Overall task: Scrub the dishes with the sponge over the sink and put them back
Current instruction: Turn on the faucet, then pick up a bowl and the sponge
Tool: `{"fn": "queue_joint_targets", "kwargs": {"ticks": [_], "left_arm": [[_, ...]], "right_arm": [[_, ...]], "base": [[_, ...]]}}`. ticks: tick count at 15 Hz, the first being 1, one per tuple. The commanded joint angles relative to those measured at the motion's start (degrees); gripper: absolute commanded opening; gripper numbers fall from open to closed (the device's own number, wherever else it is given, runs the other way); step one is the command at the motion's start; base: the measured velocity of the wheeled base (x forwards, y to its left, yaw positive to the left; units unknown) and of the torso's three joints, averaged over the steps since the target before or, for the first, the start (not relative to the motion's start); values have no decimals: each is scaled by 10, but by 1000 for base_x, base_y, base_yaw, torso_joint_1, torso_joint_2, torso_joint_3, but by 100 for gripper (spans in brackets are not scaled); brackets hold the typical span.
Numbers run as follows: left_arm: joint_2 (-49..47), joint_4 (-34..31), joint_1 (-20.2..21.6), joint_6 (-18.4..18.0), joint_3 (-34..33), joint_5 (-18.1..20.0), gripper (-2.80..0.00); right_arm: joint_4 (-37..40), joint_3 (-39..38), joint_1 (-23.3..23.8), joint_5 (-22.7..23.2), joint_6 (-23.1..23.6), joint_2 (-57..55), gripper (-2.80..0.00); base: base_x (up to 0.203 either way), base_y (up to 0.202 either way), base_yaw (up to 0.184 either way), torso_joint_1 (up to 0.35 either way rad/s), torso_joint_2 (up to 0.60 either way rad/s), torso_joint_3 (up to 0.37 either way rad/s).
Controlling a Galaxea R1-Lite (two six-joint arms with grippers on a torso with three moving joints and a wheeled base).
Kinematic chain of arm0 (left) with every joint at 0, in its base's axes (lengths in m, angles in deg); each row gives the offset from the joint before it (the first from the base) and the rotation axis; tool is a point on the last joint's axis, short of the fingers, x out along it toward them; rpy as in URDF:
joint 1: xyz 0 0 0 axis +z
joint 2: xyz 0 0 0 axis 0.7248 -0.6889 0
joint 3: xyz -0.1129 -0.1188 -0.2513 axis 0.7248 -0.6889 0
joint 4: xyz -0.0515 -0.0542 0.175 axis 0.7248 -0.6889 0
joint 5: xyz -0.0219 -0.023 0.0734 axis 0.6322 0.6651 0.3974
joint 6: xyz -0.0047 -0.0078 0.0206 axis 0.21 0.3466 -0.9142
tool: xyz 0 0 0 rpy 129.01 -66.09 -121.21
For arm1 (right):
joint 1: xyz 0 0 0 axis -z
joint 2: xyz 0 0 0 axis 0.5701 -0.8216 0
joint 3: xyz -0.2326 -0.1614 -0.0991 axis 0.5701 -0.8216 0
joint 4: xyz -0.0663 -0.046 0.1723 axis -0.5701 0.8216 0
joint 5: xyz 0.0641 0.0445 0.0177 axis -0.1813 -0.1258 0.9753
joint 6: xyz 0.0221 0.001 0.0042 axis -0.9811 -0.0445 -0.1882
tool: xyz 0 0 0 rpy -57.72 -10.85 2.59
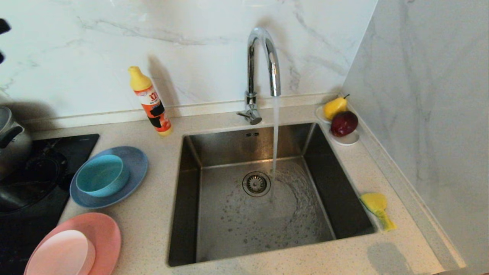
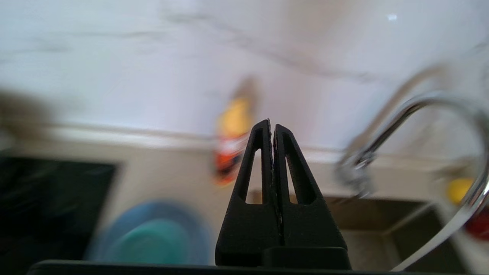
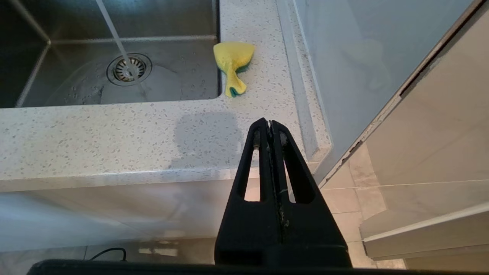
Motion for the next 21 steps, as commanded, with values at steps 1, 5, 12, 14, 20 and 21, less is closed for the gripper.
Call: {"fn": "queue_joint_targets", "kwargs": {"ticks": [1,5,12,14,20,21], "left_arm": [[187,-6,36,-13,-125,-7,-280],[380,-39,111,-28,-292,-7,-280],[609,-89,150,-95,-614,123,-280],[608,-88,151,-102,-638,231,-280],[608,-91,152,-67,-644,201,-280],[608,-91,152,-67,-644,201,-280]], "right_arm": [[0,0,0,0,0,0,-280],[0,0,0,0,0,0,-280],[-1,0,0,0,0,-1,-280],[0,0,0,0,-1,-1,-280],[0,0,0,0,0,0,-280],[0,0,0,0,0,0,-280]], "base": [[0,0,0,0,0,0],[0,0,0,0,0,0],[0,0,0,0,0,0],[0,0,0,0,0,0],[0,0,0,0,0,0],[0,0,0,0,0,0]]}}
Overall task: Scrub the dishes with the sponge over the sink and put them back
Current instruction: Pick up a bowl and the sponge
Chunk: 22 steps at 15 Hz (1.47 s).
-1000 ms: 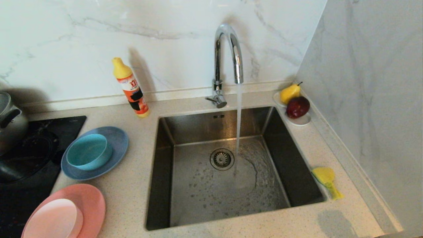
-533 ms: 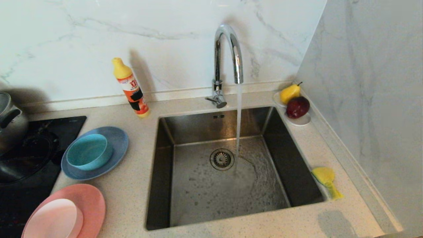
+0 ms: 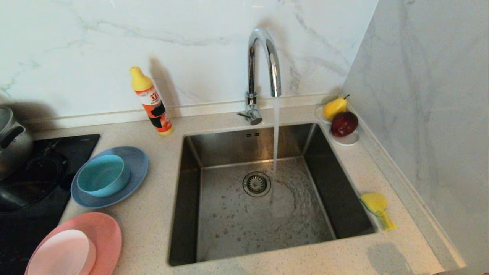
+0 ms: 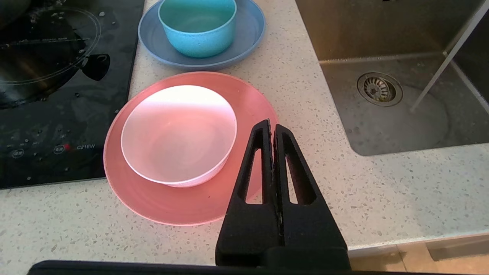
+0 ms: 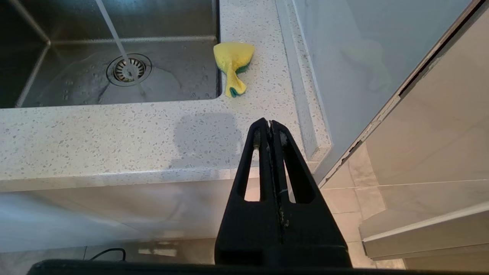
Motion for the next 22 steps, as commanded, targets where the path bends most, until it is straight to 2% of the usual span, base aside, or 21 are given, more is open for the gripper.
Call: {"fn": "queue_joint_targets", "kwargs": {"ticks": [1,12,18,22], "left_arm": [[-3,0,0,0,-11,0,-280],[-3,1,0,0,-11,0,-280],[-3,0,0,0,-11,0,-280],[-3,1,0,0,-11,0,-280]], "right_arm": [[0,0,0,0,0,0,-280],[0,0,0,-1,0,0,-280],[6,2,0,1,27,1,-280],[36,79,0,9,30,-7,-280]], "base": [[0,0,0,0,0,0],[0,0,0,0,0,0],[0,0,0,0,0,0],[0,0,0,0,0,0]]}}
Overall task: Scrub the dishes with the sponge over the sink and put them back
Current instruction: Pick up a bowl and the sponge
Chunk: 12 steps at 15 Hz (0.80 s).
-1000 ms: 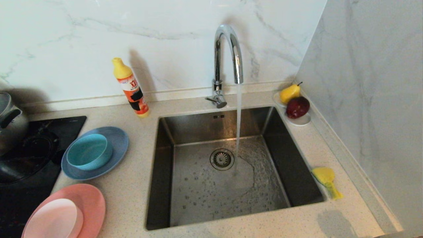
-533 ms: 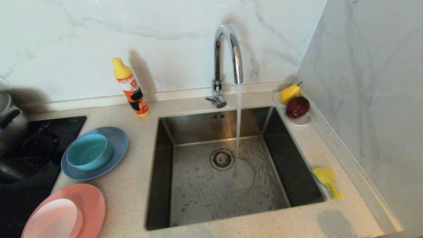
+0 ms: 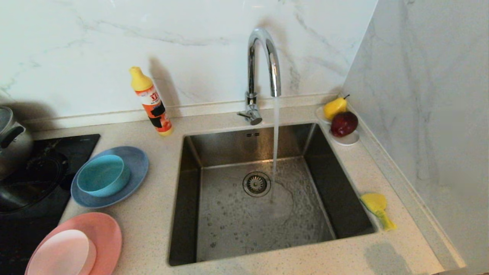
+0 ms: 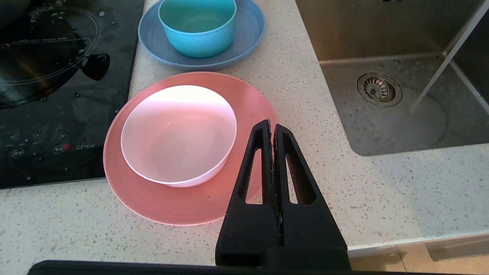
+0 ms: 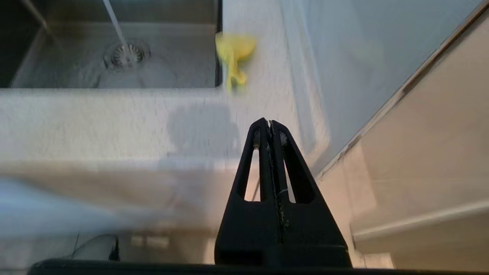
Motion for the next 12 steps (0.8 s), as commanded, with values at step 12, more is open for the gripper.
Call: {"fn": "queue_joint_targets", "kwargs": {"ticks": [12], "left_arm": [[-3,0,0,0,-11,0,-280]], "right_arm": [[122,227,0,156,89,-324,-280]], "base": [[0,0,0,0,0,0]]}}
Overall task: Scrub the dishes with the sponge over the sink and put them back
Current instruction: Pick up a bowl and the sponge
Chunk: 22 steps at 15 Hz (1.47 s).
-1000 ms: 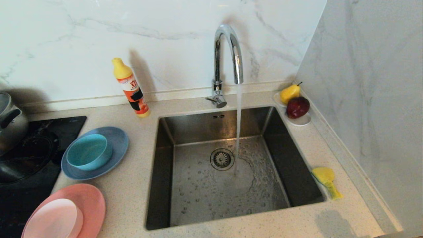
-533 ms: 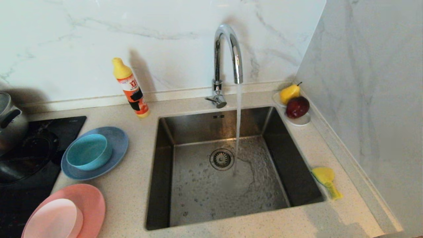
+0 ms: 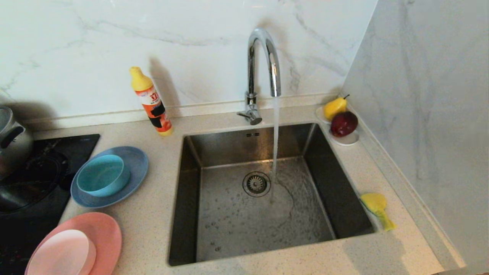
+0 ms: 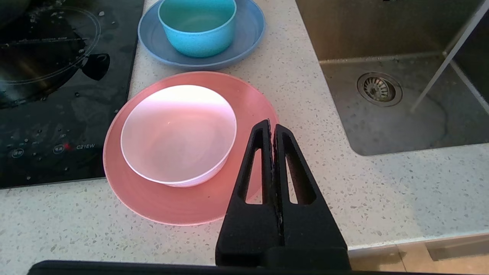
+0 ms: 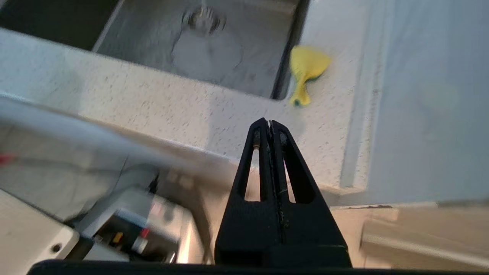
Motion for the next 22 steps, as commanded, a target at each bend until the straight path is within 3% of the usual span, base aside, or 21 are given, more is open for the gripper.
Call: {"fn": "queue_joint_targets", "kwargs": {"ticks": [1,5,8,10,13,14,19,22], "left_arm": [[-2,1,0,0,-11,0,-280],[-2,0,0,0,-11,0,-280],[-2,0,0,0,-11,0,-280],[-2,1,0,0,-11,0,-280],[-2,1,0,0,-11,0,-280],[-2,1,0,0,-11,0,-280],[-2,1,-1,0,-11,0,-280],[-2,1,0,0,-11,0,-280]], "right_arm": [[0,29,-2,2,3,-135,-280],[-1,87,-8,-21,4,-288,-280],[-5,107,-63,-81,-6,-383,-280],[-29,108,-101,-123,-37,-437,-280],[-92,96,-120,-173,-75,-514,-280],[-109,90,-121,-178,-85,-531,0],[-124,77,-97,-175,-112,-583,0],[-211,51,-66,-139,-103,-609,0]], "base": [[0,0,0,0,0,0],[0,0,0,0,0,0],[0,0,0,0,0,0],[0,0,0,0,0,0],[0,0,0,0,0,0],[0,0,0,0,0,0],[0,0,0,0,0,0],[0,0,0,0,0,0]]}}
